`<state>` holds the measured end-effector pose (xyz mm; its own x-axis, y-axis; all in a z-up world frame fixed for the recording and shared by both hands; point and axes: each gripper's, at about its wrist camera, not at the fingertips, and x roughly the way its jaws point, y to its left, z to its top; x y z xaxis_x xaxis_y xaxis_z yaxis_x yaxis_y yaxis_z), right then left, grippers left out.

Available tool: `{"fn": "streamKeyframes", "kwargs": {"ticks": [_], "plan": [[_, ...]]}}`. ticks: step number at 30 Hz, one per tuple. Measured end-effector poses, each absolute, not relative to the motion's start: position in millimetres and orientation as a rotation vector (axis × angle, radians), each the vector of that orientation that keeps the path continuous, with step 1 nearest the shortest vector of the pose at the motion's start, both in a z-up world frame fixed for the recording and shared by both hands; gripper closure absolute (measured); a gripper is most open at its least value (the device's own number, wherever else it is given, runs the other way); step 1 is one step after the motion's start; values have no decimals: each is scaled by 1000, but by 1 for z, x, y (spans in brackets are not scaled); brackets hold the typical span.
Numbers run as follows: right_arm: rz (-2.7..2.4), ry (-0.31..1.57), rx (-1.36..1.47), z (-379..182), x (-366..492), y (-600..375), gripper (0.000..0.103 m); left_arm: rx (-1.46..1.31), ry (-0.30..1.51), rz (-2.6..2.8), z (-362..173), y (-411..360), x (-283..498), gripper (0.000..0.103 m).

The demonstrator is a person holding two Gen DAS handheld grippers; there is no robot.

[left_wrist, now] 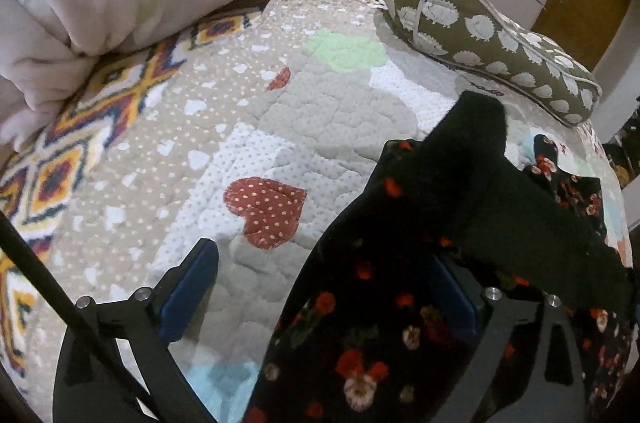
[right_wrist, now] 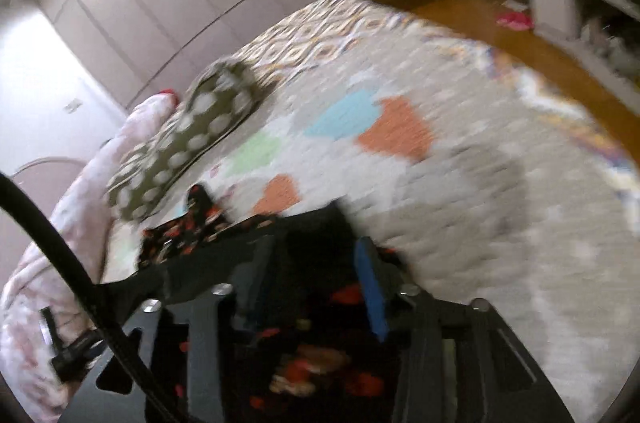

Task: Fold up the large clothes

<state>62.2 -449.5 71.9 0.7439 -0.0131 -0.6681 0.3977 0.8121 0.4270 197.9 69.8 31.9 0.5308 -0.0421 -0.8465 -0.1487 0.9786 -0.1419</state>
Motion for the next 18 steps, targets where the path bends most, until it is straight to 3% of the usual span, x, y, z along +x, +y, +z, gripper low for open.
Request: {"fn": "streamKeyframes", "kwargs": {"ticks": [6,12,17,18], "plan": [[-233,723,547,78,-1,-456,47,-172,965,3,74,51,163,6],[-142,696,730,61,-71,-456,43,-87,908,-232,114,-23,107,10],[-73,680,887,38,-107,-445,41,-45,982,-403,102,-81,73,53],[-64,680,900,35,-111,-442,41,-50,1000,-428,97,-89,68,55]]}}
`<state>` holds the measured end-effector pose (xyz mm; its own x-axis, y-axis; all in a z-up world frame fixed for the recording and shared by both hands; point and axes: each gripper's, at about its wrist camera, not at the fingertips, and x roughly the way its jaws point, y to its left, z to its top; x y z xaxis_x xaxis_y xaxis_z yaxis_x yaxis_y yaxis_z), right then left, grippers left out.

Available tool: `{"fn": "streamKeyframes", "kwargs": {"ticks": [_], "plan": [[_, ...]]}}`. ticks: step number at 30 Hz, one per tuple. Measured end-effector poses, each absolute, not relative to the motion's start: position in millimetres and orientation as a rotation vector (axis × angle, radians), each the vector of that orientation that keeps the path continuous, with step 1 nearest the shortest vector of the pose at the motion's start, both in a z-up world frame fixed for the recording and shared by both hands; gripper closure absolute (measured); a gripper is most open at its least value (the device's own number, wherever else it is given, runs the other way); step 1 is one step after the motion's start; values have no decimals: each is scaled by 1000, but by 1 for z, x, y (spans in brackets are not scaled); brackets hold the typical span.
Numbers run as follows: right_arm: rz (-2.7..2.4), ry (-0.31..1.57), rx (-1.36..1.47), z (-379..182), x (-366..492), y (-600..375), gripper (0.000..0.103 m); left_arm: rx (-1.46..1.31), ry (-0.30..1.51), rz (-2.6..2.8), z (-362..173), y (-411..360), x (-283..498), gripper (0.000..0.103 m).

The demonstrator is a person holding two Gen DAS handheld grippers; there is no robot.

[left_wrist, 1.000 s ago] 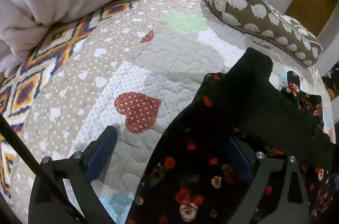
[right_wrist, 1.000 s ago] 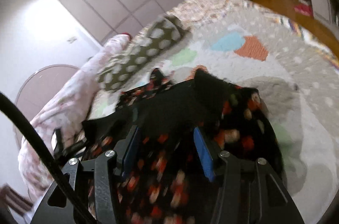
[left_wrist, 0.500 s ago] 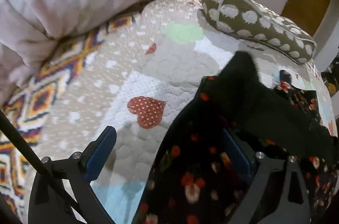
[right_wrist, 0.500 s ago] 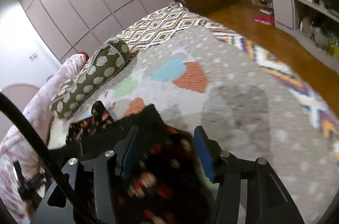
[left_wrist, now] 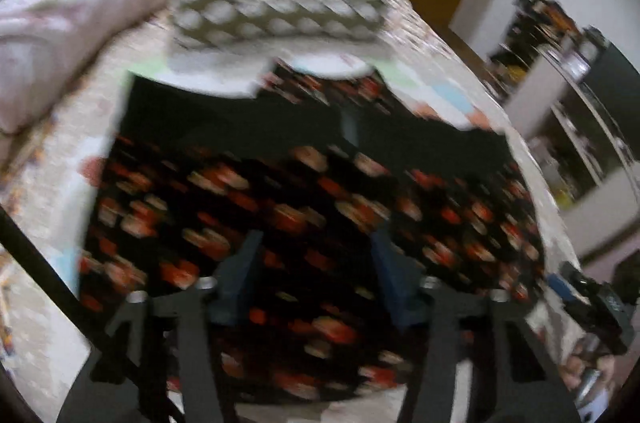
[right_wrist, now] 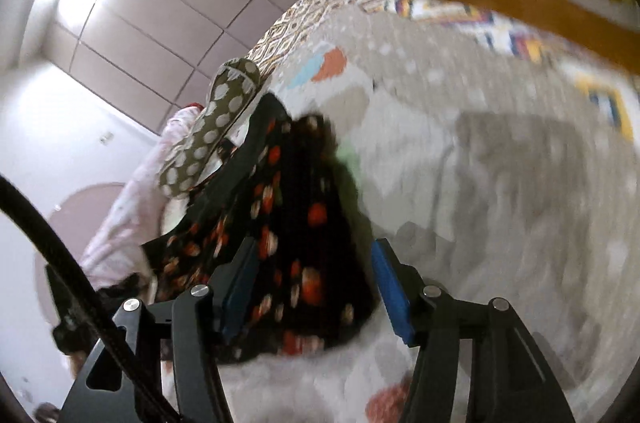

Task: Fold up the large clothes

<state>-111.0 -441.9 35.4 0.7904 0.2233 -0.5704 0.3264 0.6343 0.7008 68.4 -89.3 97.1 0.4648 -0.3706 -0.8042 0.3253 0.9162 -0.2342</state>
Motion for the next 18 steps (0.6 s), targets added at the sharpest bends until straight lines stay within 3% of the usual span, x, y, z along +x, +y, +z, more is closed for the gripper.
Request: {"fn": "streamKeyframes", "kwargs": {"ticks": [7,13,18], "plan": [[-48,682,939,22,-116,-433,36,29,1063,-435,42,-126,60,52],[-43,668,973,12,-102,-433,36,50,999,-436,37,-127,51,49],[-65,643,923,13,-93,-420,23,68,960,-429,36,-128,45,49]]}}
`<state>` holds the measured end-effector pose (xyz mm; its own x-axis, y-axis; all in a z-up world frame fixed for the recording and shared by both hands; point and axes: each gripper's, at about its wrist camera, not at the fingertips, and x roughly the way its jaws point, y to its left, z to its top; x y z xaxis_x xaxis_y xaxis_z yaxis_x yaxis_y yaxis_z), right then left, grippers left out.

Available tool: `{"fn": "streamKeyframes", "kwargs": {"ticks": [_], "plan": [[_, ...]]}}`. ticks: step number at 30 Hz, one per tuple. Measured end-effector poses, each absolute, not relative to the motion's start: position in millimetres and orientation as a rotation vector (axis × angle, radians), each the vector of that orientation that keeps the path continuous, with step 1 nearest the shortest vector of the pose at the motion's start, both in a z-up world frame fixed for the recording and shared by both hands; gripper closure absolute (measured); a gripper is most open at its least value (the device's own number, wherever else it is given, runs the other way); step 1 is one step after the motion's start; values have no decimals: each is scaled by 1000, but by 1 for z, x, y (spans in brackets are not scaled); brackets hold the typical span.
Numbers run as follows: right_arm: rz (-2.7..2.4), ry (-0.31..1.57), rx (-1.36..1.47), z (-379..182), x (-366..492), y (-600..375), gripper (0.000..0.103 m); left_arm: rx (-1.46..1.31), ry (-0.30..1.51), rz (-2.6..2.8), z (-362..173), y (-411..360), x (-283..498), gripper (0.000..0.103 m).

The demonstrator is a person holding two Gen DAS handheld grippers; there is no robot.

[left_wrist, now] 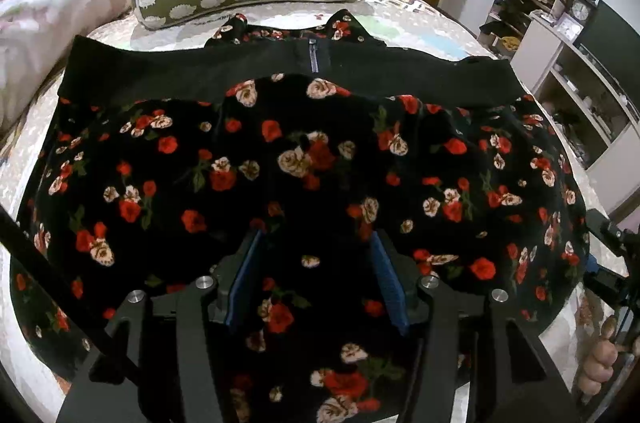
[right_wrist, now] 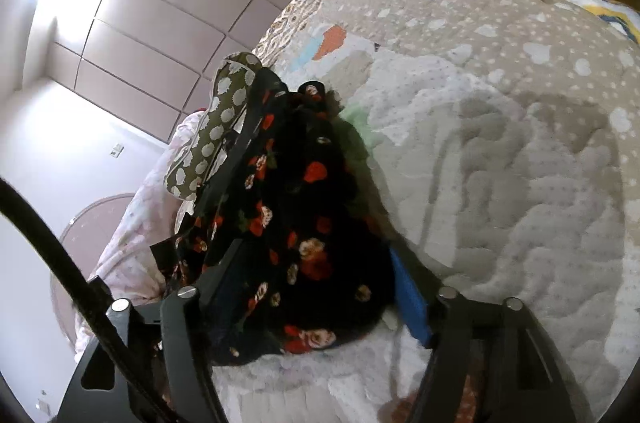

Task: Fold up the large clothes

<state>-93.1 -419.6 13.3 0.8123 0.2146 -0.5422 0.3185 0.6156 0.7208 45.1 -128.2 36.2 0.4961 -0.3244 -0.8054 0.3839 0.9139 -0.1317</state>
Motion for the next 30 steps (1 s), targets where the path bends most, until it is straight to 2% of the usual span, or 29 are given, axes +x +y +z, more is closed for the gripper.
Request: {"fn": "streamKeyframes", "kwargs": {"ticks": [7,8,10,11,14,19,23,27,30], "plan": [[-158,608,904,15,-84,-405,22,42,930,-411,57,-115,34,50],[-149,618,911,16,-81,-403,25,21,913,-416,64,-107,31,50],[-106,651,945,15,-76,-401,45,-1,863,-423,79,-86,20,50],[-81,672,977,13,-73,-402,66,-4,841,-412,85,-73,16,50],[-98,681,961,25,-70,-400,73,-36,821,-370,92,-33,13,50],[-134,671,705,89,-53,-355,76,-130,836,-223,82,47,28,48],[-65,668,512,135,-19,-283,78,-270,880,-197,70,99,45,48],[28,706,354,145,15,-198,82,-354,875,-215,68,132,50,48],[116,742,304,133,32,-150,84,-427,876,-265,66,150,54,47]]}}
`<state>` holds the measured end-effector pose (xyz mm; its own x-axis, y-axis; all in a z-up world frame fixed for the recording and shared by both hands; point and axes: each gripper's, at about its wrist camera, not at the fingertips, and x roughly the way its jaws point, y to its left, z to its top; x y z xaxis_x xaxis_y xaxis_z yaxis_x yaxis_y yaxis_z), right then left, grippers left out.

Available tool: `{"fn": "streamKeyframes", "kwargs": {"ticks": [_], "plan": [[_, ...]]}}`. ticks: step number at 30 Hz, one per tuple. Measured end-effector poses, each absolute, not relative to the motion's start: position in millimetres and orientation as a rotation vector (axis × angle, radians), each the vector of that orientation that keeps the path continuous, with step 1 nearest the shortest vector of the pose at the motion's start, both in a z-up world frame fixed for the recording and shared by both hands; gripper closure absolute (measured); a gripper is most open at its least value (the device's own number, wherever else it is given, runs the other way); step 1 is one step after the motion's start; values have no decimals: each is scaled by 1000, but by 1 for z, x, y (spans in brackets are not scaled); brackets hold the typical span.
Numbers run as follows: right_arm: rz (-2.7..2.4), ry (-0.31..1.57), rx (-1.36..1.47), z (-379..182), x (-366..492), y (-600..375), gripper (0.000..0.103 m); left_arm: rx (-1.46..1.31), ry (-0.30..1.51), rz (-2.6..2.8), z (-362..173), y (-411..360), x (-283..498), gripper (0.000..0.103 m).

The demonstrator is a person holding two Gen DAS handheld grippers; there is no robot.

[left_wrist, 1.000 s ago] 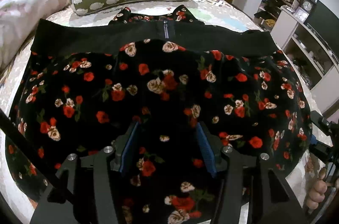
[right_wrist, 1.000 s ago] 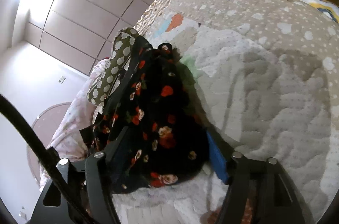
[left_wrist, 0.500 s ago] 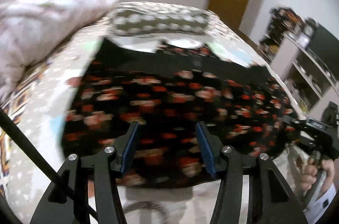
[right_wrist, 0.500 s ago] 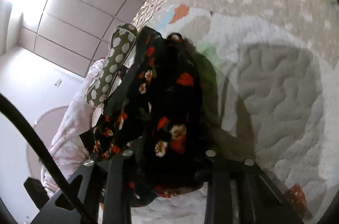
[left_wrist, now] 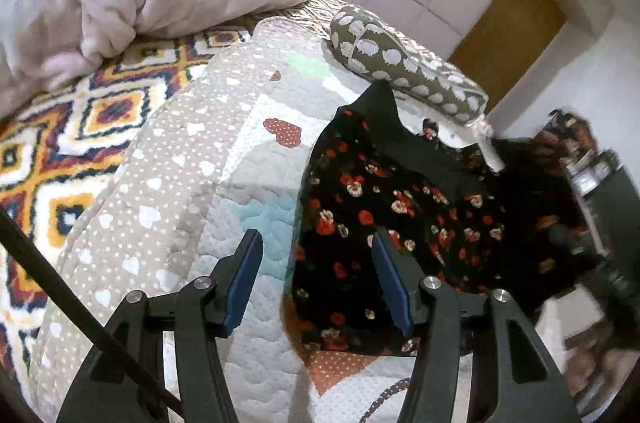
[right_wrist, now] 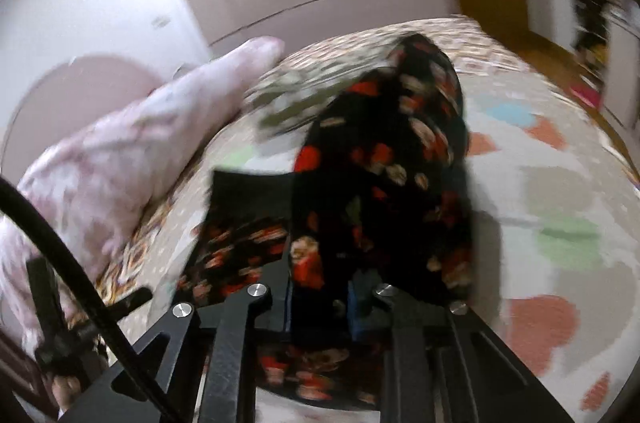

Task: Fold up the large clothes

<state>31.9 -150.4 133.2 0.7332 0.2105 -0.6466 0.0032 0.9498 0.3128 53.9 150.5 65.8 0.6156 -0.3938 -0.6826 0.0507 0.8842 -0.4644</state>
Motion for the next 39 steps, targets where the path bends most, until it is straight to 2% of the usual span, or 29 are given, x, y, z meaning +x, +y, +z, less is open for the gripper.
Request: {"fn": "streamKeyframes", "kwargs": {"ticks": [6,10,12,15,20,21,23,24,25,27,31,34,35,36,37,39], "plan": [[321,889,255,77,44,-91,86,-509,897,-363,60,156,66,46],[349,859,322,72,25,-104,84,-522,905,-442,61,136,71,40],[366,832,350,78,10,-119,74,-515,904,-477,62,122,71,37],[319,788,346,96,-7,-145,65,-478,900,-531,63,97,68,34],[197,767,282,125,11,-176,60,-430,909,-636,58,51,57,32],[203,779,268,130,19,-177,50,-423,911,-648,58,44,54,32],[217,831,229,137,43,-170,43,-425,904,-679,56,31,49,32],[220,851,208,140,54,-165,43,-434,901,-700,56,26,47,30],[224,873,186,143,66,-158,42,-445,898,-715,55,23,46,24],[247,953,150,140,92,-139,29,-481,890,-740,55,18,45,18],[207,1125,-4,112,136,-98,29,-475,900,-735,50,6,45,14],[149,1177,-115,93,152,-78,28,-445,918,-702,44,-1,44,14],[130,1191,-175,87,155,-71,28,-451,925,-702,42,-2,45,23],[112,1199,-219,83,156,-67,30,-454,939,-710,40,-2,46,37],[92,1211,-256,79,156,-63,36,-443,967,-733,37,-5,50,73],[80,1235,-317,73,156,-59,67,-461,989,-732,33,-4,53,75]]}}
